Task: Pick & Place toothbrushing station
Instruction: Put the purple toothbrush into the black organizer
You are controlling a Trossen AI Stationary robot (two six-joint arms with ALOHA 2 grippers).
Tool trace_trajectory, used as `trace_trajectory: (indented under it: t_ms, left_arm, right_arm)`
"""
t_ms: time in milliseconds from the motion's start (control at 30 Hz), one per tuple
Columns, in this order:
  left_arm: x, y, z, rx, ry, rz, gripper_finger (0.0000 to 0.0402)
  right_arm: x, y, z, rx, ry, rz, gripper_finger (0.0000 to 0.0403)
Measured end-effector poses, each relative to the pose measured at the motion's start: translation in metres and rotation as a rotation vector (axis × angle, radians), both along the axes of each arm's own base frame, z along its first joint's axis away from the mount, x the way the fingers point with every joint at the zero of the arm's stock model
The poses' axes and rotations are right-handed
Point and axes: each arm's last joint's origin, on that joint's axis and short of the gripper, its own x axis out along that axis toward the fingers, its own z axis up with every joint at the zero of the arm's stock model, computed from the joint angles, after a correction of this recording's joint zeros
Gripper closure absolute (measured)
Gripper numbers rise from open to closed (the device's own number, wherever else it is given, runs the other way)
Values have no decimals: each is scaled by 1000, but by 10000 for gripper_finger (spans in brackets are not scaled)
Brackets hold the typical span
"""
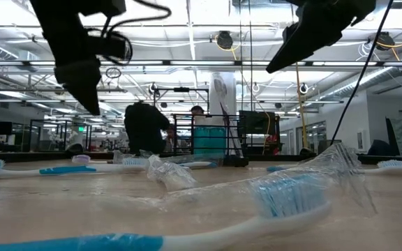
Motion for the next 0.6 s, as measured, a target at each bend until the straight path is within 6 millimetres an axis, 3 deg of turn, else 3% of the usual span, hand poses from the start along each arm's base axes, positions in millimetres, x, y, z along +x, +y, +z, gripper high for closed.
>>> trace_trajectory:
  t_ms: [167, 600]
  left_arm:
    - [-2, 15, -11, -44, 17, 60, 288]
    - [-12, 75, -40, -229, 139, 257, 288]
  right_arm:
    - [-1, 3, 0, -9, 6, 19, 195]
    - [-1, 4, 0, -31, 11, 43, 195]
